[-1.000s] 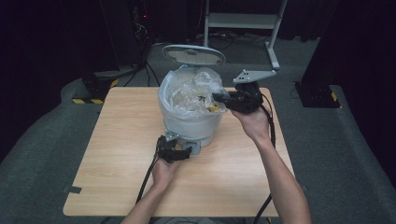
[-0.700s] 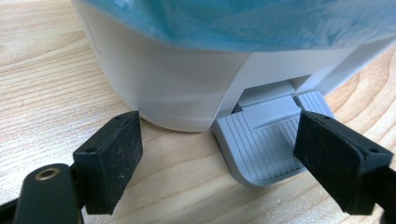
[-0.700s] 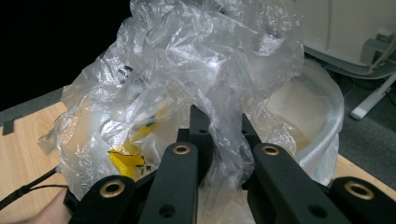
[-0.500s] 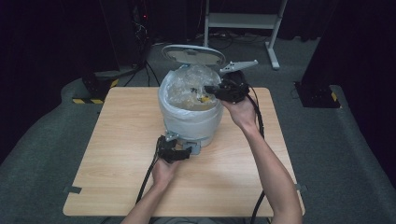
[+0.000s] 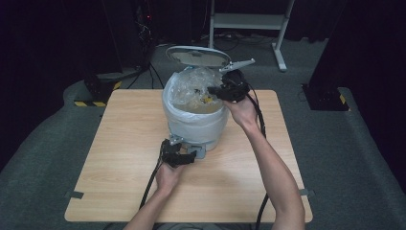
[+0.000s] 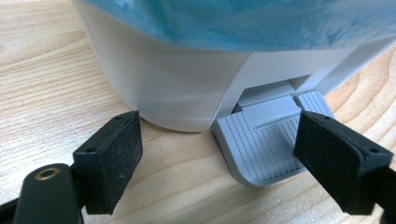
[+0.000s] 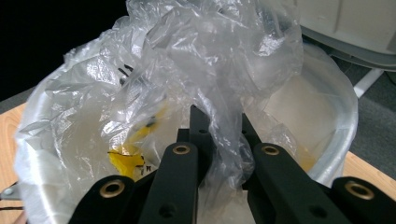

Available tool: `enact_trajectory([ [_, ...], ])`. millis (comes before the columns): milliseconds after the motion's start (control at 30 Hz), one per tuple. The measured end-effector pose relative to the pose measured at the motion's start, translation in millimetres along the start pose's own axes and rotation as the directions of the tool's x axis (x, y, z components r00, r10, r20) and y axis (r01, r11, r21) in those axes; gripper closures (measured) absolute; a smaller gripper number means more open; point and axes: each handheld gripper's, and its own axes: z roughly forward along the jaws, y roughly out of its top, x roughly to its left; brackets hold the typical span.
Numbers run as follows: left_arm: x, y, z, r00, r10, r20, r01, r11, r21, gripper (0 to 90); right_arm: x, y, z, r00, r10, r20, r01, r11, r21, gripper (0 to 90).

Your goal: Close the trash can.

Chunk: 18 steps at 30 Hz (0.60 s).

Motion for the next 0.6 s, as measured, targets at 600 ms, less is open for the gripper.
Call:
enact_trajectory([
  [600, 0.0, 0.0, -0.1, 1.0, 0.003, -0.002, -0.003, 1.0, -0.001, 15.5, -1.8, 1.4, 30.8, 0.9997, 0.024, -0.001, -0.024, 0.992, 0.127, 83.7],
])
